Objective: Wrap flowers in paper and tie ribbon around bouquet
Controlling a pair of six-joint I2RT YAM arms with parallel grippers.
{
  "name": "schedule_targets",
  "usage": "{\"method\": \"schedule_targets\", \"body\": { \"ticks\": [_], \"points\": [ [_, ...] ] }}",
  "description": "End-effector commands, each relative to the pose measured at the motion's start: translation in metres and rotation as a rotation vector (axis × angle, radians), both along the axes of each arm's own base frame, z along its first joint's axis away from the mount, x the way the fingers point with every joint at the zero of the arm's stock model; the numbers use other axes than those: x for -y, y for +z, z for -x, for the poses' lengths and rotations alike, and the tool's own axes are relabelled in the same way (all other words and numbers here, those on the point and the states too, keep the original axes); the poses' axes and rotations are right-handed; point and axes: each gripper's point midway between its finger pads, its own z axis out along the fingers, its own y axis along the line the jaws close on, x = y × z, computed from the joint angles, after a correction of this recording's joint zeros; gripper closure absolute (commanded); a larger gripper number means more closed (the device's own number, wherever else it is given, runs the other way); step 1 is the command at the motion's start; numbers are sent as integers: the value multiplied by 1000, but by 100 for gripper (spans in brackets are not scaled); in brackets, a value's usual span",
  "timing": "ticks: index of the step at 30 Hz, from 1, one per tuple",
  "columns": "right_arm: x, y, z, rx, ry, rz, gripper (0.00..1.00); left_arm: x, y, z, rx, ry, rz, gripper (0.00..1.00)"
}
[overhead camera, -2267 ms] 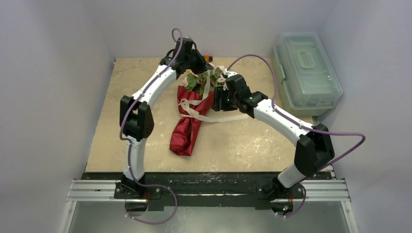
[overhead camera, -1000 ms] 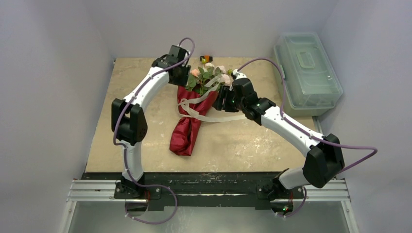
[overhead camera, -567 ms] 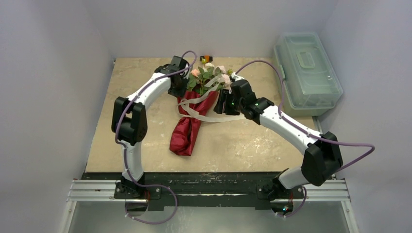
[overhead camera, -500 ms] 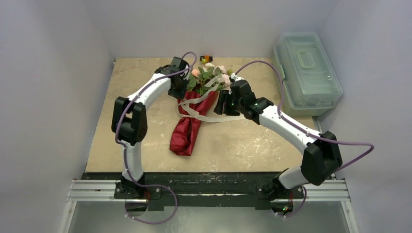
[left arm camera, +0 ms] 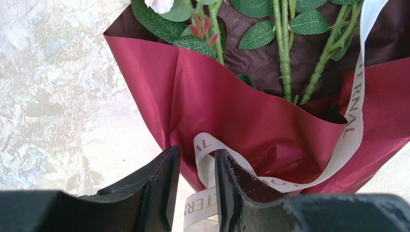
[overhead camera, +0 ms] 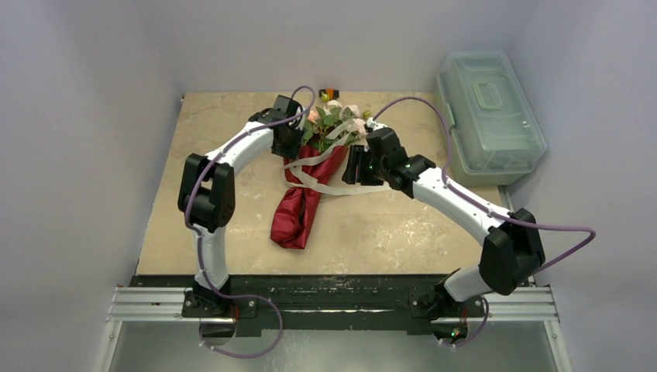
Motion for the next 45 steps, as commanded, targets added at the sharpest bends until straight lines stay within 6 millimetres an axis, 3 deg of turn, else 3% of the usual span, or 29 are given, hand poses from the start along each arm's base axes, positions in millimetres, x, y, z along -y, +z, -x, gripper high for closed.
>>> {"method": "schedule_targets", "body": {
  "ticks": [1,22,25,27,28,36,45],
  "points": [
    [-5,17,-10,46,14,-7,42,10,17,-9,64,-14,38,65],
    [-6,14,-16,43,23,11,42,12,-8,-5,19,-30,7,73],
    [-7,14,-16,42,24,11,42,12,-12,-3,11,-33,7,80],
    [-7,14,-16,42,24,11,42,13,-11,-2,9,-37,12,94],
    [-7,14,-16,42,25,11,42,13,-9,-3,16,-38,17,100],
    [-13,26,-29,107,65,30,43,14,30,-4,103,-4,65,100],
    [-53,41,-47,138,139,-5,46,7,74,-5,201,45,117,100]
  ]
}}
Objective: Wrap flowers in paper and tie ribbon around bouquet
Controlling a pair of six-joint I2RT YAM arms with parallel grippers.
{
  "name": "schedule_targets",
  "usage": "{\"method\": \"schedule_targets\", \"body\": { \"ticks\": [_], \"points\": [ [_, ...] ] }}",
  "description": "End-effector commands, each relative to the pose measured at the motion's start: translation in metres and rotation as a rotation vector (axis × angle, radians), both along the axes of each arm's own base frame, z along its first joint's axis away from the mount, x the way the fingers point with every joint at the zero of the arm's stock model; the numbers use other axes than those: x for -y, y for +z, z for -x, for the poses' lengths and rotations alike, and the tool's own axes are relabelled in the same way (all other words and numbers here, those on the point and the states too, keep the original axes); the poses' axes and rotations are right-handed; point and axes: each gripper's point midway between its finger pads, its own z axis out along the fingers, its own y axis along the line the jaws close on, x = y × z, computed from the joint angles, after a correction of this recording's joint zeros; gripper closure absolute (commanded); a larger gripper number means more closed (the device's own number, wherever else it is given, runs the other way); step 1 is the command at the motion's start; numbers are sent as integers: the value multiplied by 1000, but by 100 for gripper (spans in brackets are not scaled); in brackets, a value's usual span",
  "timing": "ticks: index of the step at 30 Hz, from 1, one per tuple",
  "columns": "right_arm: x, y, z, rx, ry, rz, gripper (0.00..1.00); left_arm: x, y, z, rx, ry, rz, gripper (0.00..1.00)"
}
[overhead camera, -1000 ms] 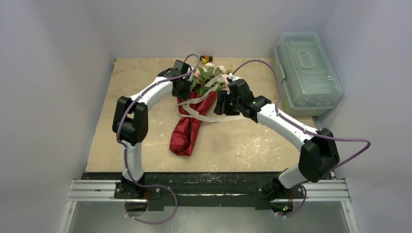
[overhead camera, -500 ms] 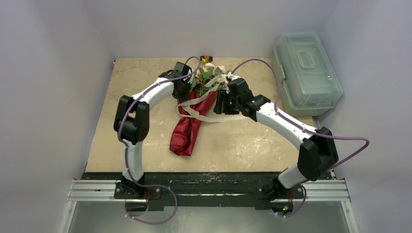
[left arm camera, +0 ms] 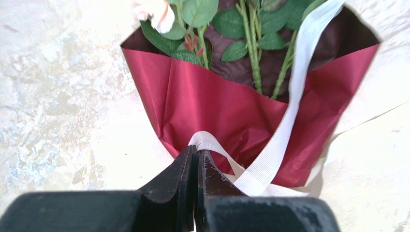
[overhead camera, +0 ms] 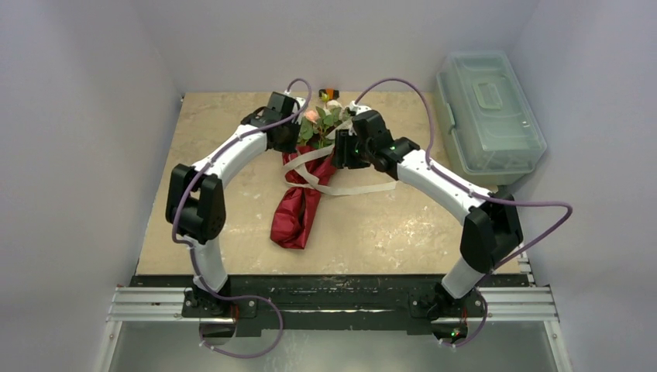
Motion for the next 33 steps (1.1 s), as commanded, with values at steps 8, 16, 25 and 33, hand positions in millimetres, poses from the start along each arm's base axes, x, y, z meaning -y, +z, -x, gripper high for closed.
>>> {"method": "schedule_targets", "body": {
  "ticks": [8,16,25,33],
  "points": [
    [-51,18,-24,38,84,-68,46,4,39,-2,87,24,91,100],
    [-67,0,-43,-2,60,-78,48,9,41,3,78,10,121,100],
    [-81,-17,-61,-32,38,-75,54,8,50,8,101,13,141,100],
    [-90,-35,-50,-79,108,-75,55,0,57,7,132,51,152,100]
  ]
}}
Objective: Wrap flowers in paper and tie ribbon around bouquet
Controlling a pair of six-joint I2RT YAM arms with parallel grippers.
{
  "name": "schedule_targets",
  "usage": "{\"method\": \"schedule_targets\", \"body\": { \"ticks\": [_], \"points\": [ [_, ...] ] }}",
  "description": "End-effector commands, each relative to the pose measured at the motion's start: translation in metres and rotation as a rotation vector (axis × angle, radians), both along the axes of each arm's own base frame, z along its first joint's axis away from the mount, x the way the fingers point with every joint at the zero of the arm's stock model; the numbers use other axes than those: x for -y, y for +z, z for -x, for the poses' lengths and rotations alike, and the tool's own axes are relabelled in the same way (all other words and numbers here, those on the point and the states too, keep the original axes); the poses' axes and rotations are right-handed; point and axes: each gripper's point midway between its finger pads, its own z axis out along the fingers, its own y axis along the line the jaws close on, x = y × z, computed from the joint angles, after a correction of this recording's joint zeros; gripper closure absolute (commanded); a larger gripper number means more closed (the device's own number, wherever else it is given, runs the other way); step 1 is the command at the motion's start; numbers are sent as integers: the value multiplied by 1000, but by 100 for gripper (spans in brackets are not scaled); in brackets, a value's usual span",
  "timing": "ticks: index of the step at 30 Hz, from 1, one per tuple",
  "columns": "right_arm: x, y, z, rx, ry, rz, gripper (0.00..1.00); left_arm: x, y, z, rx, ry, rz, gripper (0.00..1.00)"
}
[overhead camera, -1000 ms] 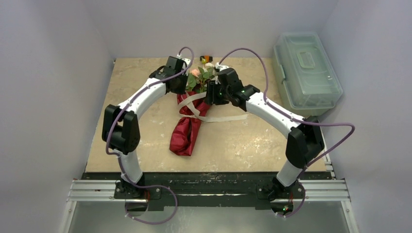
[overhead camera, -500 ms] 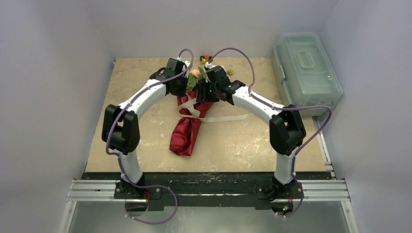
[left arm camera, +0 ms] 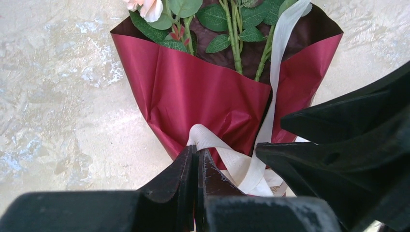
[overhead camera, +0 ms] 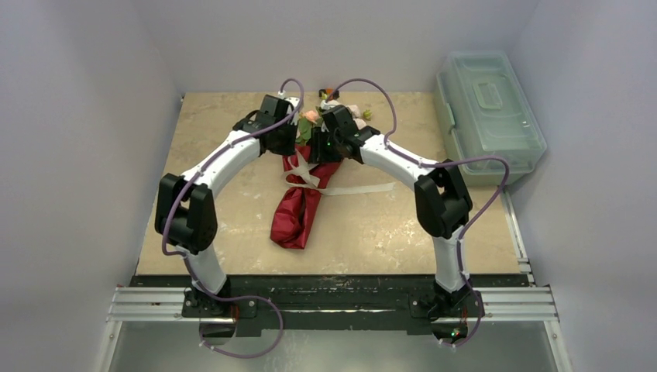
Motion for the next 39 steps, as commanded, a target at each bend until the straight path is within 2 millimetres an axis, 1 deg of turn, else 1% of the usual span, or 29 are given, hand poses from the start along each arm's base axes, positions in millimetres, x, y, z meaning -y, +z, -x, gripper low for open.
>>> {"method": "schedule_targets", "body": {
  "ticks": [1,5,7,9,11,13,16,18,20,25,29,31,35,39],
  "points": [
    [-12,17,3,22,51,-47,55,-4,32,-9,96,38,56,100],
    [-16,12,8,3,80,-52,56,-4,36,-10,103,37,69,100],
    [-15,12,9,4,89,-46,56,-5,37,-11,108,37,71,100],
    [-13,17,10,18,95,-39,55,-6,37,-12,109,38,70,100],
    [-11,26,10,45,117,-34,54,-6,34,-12,100,37,67,100],
    [-6,35,8,83,142,1,53,-6,33,-11,96,34,69,100],
    [3,42,11,133,206,64,48,-5,32,-10,92,28,71,100],
    [13,44,13,165,206,100,43,-5,32,-10,92,27,69,100],
    [16,51,17,192,208,81,37,-6,32,-10,89,27,67,100],
    [5,53,30,210,271,34,32,-4,29,-10,82,23,72,100],
    [-4,51,32,214,304,37,25,-4,30,-11,84,22,74,100],
    [-8,50,32,213,317,37,25,-4,29,-11,82,23,74,100],
    [-16,37,31,185,345,62,25,-4,29,-12,82,26,73,100],
    [-23,31,33,178,362,66,26,-5,28,-13,82,34,71,100]
  ]
}}
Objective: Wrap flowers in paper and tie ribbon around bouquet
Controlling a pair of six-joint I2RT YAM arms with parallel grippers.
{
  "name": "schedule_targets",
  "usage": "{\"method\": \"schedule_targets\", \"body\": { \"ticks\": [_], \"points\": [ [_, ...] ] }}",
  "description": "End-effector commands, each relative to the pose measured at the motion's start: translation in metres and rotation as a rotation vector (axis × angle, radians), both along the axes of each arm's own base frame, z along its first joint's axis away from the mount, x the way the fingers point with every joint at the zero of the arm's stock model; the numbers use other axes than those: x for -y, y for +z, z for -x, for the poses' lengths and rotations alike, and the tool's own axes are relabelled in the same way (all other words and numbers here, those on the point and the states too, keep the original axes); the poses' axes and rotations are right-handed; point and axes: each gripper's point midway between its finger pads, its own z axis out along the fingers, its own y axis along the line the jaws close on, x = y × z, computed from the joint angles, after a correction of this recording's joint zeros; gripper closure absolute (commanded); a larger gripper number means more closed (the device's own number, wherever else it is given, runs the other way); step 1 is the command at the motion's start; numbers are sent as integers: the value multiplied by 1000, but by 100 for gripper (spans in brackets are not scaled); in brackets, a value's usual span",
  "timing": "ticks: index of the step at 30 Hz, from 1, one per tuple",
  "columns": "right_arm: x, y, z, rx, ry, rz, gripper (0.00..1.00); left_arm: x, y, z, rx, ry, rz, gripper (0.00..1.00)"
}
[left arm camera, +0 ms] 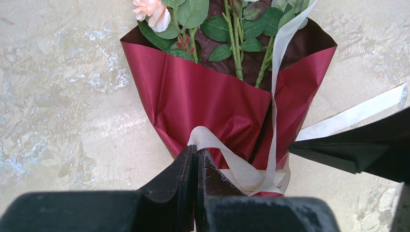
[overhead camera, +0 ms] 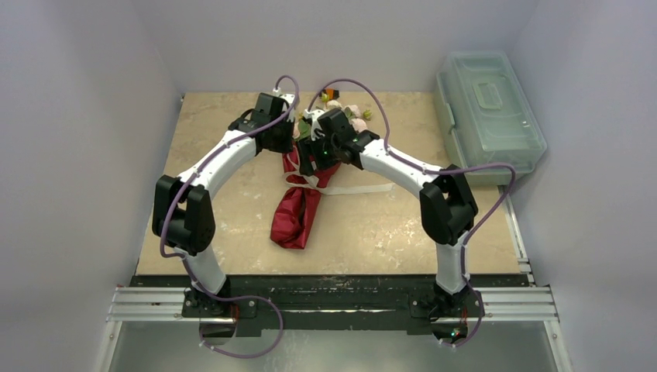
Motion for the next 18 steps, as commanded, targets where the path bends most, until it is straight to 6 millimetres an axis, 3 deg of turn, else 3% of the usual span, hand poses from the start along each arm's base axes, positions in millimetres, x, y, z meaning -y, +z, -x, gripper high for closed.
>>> {"method": "schedule_targets", "body": {
  "ticks": [1,8,18],
  "points": [
    [-13,11,0,30,48,-17,27,0,17,-8,50,15,29,100],
    [-22,6,0,18,67,-11,31,0,15,-8,48,21,29,100],
    [-17,6,-4,20,39,20,32,-2,13,-10,45,23,24,100]
  ]
}}
